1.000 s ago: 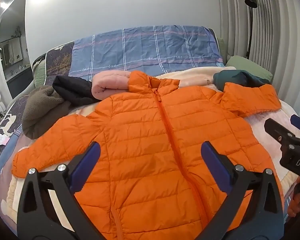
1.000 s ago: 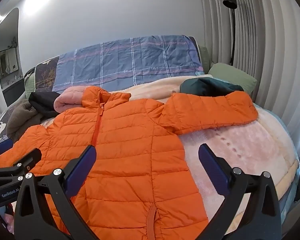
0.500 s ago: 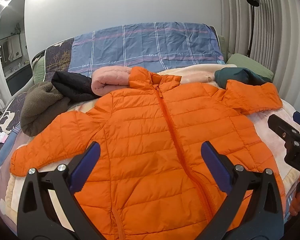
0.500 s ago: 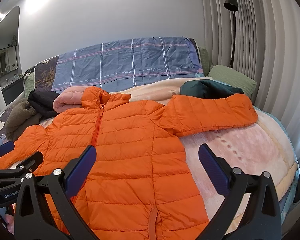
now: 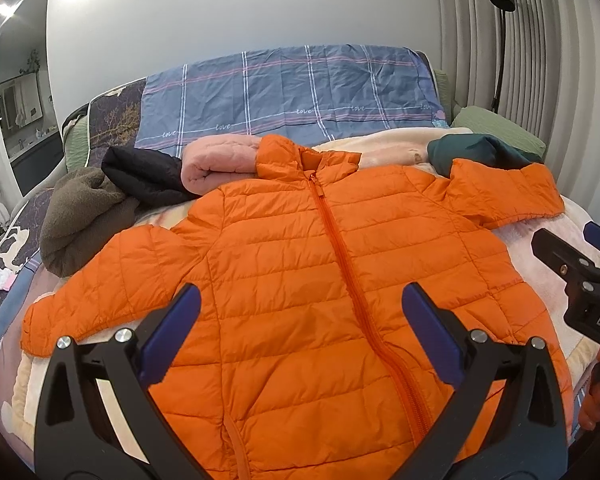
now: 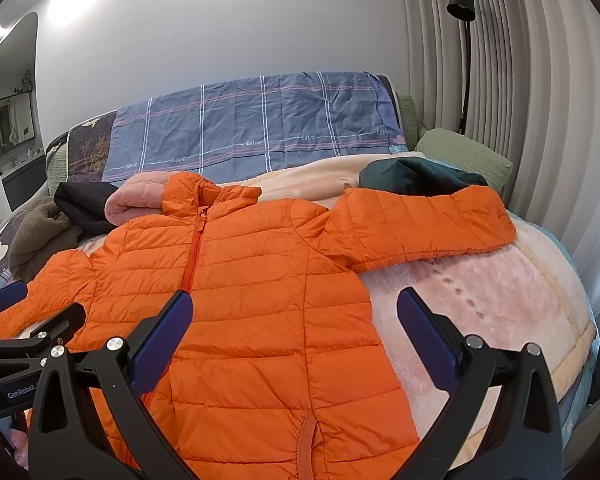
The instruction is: Fold large clothes
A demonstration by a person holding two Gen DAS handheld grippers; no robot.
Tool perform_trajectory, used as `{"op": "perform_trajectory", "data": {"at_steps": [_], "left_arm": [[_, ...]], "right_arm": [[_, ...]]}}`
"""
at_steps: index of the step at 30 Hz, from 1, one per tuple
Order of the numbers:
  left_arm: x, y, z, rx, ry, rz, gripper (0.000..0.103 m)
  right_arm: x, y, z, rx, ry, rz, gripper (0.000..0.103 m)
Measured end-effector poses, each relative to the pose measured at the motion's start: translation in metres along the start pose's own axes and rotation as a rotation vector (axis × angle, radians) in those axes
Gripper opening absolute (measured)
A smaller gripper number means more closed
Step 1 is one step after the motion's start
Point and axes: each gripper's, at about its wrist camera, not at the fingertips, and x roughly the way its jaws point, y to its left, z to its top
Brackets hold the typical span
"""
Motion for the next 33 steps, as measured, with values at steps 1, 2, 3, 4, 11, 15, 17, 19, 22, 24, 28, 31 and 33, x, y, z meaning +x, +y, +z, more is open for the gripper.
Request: {"op": "perform_trajectory", "data": {"at_steps": [1, 2, 3, 4, 11, 15, 17, 19, 22, 24, 28, 31, 33], "left_arm": [[-0.0004, -0.0006, -0.0002, 0.001, -0.001, -0.001, 0.101], [-0.0004, -0.0008, -0.0007, 0.003, -0.001, -0.001, 0.101], [-0.0005, -0.0006, -0.0001, 0.004, 0.0, -0.002, 0.101], [-0.0006, -0.0003, 0.0, 0.002, 0.0, -0.004, 0.101], [0.0, -0.0017, 0.0024, -0.001, 0.006, -0.01, 0.101], [0.0, -0.0015, 0.0033, -0.001, 0.008, -0.013, 0.101], [0.0, -0.0017, 0.0033, -0.001, 0.01, -0.015, 0.101], [-0.0001, -0.0013, 0.0028, -0.001, 0.01, -0.015, 0.101], [-0.0002, -0.0014, 0.0023, 0.0, 0.012, -0.016, 0.101], [-0.0002, -0.0016, 0.0024, -0.002, 0.012, -0.017, 0.101], [-0.0006, -0.0015, 0.0008, -0.005, 0.014, -0.022, 0.101], [-0.0001, -0.0005, -0.0003, -0.009, 0.017, -0.03, 0.101], [-0.0002, -0.0006, -0.0008, -0.009, 0.015, -0.031, 0.101]], "right_arm": [[0.0002, 0.0001, 0.0001, 0.0, 0.0, 0.0, 0.102], [0.0, 0.0, 0.0, 0.0, 0.0, 0.0, 0.102], [0.0004, 0.0003, 0.0002, -0.001, -0.001, 0.0, 0.102], [0.0005, 0.0003, 0.0003, -0.001, 0.0, 0.001, 0.102], [0.0, 0.0004, -0.0004, -0.001, -0.001, 0.0, 0.102], [0.0, 0.0004, -0.0008, -0.001, -0.001, 0.001, 0.102], [0.0, 0.0005, -0.0003, -0.003, -0.002, 0.001, 0.102], [0.0001, 0.0004, -0.0003, -0.002, -0.001, 0.001, 0.102], [-0.0001, 0.0004, -0.0006, -0.002, -0.003, 0.0, 0.102], [0.0005, 0.001, -0.0001, -0.001, -0.002, -0.002, 0.102], [0.0001, -0.0002, -0.0005, 0.001, 0.0, -0.003, 0.102], [0.0002, -0.0003, -0.0019, 0.002, 0.002, -0.003, 0.102], [0.0006, -0.0009, -0.003, 0.003, 0.003, -0.004, 0.102]]}}
